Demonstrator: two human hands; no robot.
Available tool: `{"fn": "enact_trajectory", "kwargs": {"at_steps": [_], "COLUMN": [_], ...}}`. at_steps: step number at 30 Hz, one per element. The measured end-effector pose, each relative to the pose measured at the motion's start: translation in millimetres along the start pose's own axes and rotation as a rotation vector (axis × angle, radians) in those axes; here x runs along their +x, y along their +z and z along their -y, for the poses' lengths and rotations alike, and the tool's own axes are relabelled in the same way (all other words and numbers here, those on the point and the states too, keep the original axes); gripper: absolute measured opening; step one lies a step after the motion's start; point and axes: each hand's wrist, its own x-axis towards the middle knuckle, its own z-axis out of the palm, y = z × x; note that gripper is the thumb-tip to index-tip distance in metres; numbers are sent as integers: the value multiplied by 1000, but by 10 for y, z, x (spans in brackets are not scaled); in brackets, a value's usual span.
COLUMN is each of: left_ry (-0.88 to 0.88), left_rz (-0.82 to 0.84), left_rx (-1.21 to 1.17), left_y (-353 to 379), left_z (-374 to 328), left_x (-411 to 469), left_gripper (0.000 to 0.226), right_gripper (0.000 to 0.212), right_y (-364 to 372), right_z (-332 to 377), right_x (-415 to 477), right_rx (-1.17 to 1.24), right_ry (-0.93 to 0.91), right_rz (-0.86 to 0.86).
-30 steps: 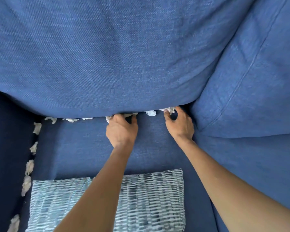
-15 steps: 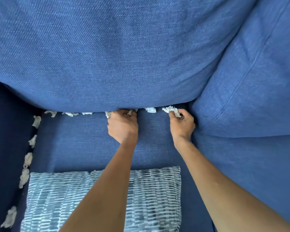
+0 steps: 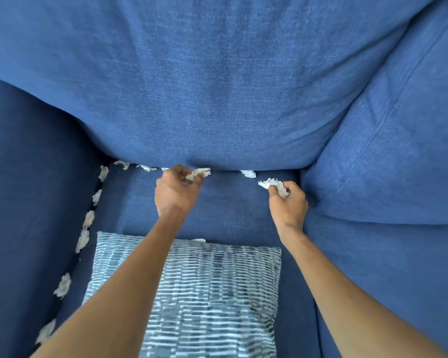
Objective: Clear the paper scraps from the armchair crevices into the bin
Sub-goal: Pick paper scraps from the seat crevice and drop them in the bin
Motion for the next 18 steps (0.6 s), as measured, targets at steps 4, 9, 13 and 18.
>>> {"fn": "enact_trajectory", "kwargs": {"at_steps": [4, 9, 13, 18], "left_ry": [1, -147, -253, -332], "left_rz": [-75, -203, -335, -468], "left_rx": [3, -66, -73, -40], "left_y": [-531, -1415, -2079, -2596], "left_z": [189, 769, 1266, 1679], "left_x": [-158, -633, -1316, -2188], "left_gripper": [21, 25, 21, 17], "right_gripper": [13, 17, 18, 16], "right_y": [47, 257, 451, 550], "right_z": [212, 541, 849, 1091], "right_x": [-285, -860, -1605, -2764], "right_rx": [-148, -260, -258, -284], "right_ry": [-180, -292, -366, -553], "right_rz": [123, 310, 460, 658]}}
